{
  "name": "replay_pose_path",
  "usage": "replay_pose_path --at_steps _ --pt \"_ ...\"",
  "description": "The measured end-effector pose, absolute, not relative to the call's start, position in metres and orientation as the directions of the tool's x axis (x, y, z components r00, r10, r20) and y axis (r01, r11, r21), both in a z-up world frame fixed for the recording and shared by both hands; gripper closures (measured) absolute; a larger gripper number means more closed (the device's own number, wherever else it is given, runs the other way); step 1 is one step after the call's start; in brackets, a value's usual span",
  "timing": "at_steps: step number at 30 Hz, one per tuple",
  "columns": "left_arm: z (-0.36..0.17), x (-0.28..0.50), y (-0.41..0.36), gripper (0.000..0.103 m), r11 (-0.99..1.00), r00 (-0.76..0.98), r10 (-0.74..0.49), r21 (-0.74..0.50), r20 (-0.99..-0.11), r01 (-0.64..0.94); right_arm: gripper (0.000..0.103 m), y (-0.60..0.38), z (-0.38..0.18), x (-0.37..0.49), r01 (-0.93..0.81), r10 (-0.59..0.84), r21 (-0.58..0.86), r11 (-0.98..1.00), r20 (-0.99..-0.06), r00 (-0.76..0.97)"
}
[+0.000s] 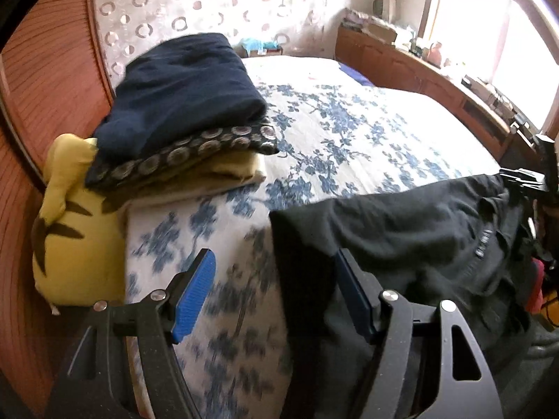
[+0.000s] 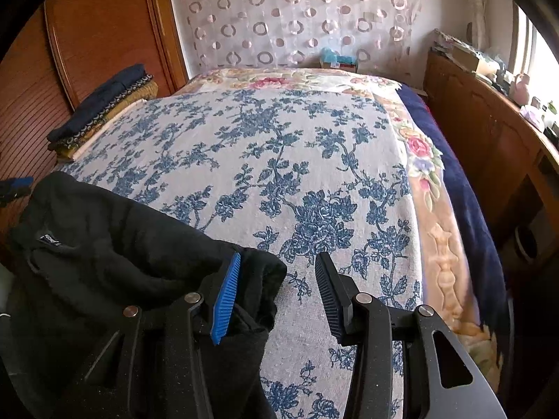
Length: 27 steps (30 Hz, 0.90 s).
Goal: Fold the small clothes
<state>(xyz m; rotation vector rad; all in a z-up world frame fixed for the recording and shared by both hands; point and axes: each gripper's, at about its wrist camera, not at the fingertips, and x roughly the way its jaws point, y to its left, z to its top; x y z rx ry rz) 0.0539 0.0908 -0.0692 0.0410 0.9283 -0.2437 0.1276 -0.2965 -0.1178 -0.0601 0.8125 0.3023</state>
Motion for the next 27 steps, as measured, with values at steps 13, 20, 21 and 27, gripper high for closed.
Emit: replay_pose_path --at_steps 13,20,21,27 --pt "-0.087 0.078 0.074 0.038 0.961 0.524 -0.211 -0.077 -0.825 0.266 0.055 -0.293 -0.121 0.129 -0.356 0.327 0.126 0.926 -0.742 0.586" --pt "-0.086 0.073 0.063 0.085 0.94 0.515 -0.283 -0.128 -0.809 0.315 0.076 -0.29 -0.124 0.129 -0.399 0.356 0.13 0.908 -0.743 0.567" --pt "-0.085 0.07 0.059 0.086 0.938 0.52 -0.28 -0.115 -0.807 0.326 0.08 -0.29 -0.124 0.128 -0.407 0.37 0.143 0.902 -0.742 0.559" --pt "-0.046 0.037 0.049 0.091 0.933 0.603 -0.295 -0.087 -0.742 0.349 0.092 -0.299 -0.115 0.117 -0.427 0.429 0.195 0.883 -0.703 0.567"
